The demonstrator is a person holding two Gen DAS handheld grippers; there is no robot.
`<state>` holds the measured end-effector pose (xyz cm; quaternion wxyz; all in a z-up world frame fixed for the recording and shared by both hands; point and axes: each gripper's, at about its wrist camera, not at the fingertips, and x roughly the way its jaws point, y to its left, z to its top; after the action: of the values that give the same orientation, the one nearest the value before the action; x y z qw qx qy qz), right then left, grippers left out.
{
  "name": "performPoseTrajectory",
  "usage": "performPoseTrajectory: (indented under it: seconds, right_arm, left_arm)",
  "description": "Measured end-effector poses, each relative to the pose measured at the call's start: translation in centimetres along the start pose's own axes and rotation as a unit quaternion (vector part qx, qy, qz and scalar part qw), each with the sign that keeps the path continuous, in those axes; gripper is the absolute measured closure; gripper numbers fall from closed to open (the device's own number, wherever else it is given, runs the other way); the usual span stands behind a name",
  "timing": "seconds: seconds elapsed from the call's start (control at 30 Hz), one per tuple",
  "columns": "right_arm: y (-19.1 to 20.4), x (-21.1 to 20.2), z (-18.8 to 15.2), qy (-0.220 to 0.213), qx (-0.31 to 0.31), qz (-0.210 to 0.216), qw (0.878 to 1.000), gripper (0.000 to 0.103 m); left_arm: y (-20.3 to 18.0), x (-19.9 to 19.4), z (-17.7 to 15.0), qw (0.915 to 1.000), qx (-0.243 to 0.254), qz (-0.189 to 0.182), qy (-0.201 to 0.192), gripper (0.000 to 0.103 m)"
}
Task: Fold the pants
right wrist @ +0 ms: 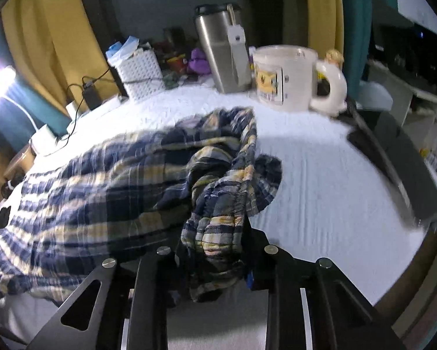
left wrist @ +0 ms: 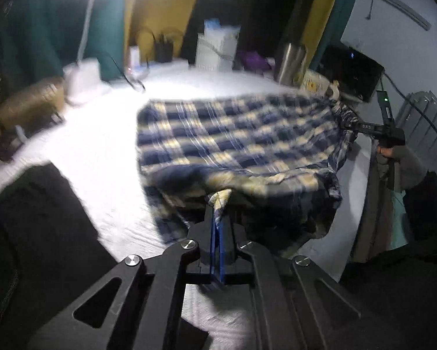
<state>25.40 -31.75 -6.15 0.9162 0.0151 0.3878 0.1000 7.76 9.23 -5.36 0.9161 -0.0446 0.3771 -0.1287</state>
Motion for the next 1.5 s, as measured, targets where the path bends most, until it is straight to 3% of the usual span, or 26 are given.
performPoseTrajectory:
  seconds: [0.17,0.37,0.43,0.53,0.57,0.63,0.67,0.7,0.8,0.93,1.03,1.07,1.1,1.2,1.37,1.5]
  right_arm:
    - [0.1,0.3,1.5,-0.003,-0.018,-0.017,1.000,0.077]
    - [-0.9,1.7,-0.4,0.014,-0.012,-0.034,0.999,0.077]
    - [-1.1,1.4,-0.9,0.008,-0.009,-0.039,0.999,0.072]
    - [-1.2,0.3,-1.4,0.001,-0.003,-0.055,0.998,0.052]
    - [-1.1,-0.3,-1.7,-0.003,-0.005,-0.058,0.998,0.044]
    - [-0.8,-1.6,-2.3,-0.011,-0.010,-0.058,0.998,0.036]
    - [-0.4,-2.4,-2.7,-0.015,-0.014,-0.058,0.998,0.033]
    - [-0.2,-3.0,-3.0,-0.018,-0.017,-0.060,0.998,0.032]
    - [1.0,-4.8,-3.7,-0.030,-0.026,-0.058,0.998,0.031]
    - [3.7,-7.0,-4.1,-0.054,-0.043,-0.046,0.997,0.031]
    - [6.8,-8.4,-4.5,-0.068,-0.077,-0.026,0.994,0.031]
    - [7.9,-8.8,-4.6,-0.071,-0.086,-0.014,0.994,0.031]
    - [8.8,-8.9,-4.8,-0.072,-0.093,-0.002,0.993,0.031]
    - [12.2,-8.9,-5.4,-0.066,-0.120,0.051,0.989,0.031]
    - [18.4,-7.1,-6.7,-0.033,-0.174,0.125,0.976,0.031]
    - [21.8,-5.1,-7.8,-0.011,-0.205,0.148,0.967,0.031]
  left_arm:
    - [-0.4,-1.6,-1.8,0.9996,0.007,0.024,0.013,0.103]
    - [-1.9,-1.5,-4.7,0.9979,0.026,0.012,0.058,0.103]
    - [-2.1,-1.6,-5.2,0.9966,0.032,0.010,0.075,0.103]
    - [-1.4,-2.4,-5.3,0.9968,0.017,0.008,0.078,0.102]
    - [-1.0,-2.7,-5.1,0.9971,0.011,0.010,0.075,0.099]
    - [-0.8,-3.2,-4.8,0.9978,0.006,0.013,0.064,0.075]
    - [-0.6,-3.7,-4.5,0.9985,0.003,0.011,0.053,0.056]
    - [-0.6,-4.0,-4.2,0.9992,0.003,0.006,0.039,0.046]
    - [-1.0,-3.8,-3.2,0.9997,0.015,-0.011,0.016,0.043]
    - [-0.9,-0.5,-2.0,0.9989,0.021,-0.035,0.022,0.043]
    - [-0.6,1.4,-1.7,0.9977,-0.001,-0.054,0.040,0.043]
    - [-0.5,1.6,-1.8,0.9974,-0.010,-0.057,0.043,0.046]
    - [-0.6,1.4,-1.9,0.9972,-0.011,-0.062,0.040,0.064]
    - [-1.3,0.4,-1.9,0.9963,-0.006,-0.077,0.037,0.090]
    - [-1.7,-1.5,-2.2,0.9943,-0.022,-0.096,0.041,0.097]
    - [-1.9,-1.2,-3.4,0.9936,-0.036,-0.084,0.066,0.098]
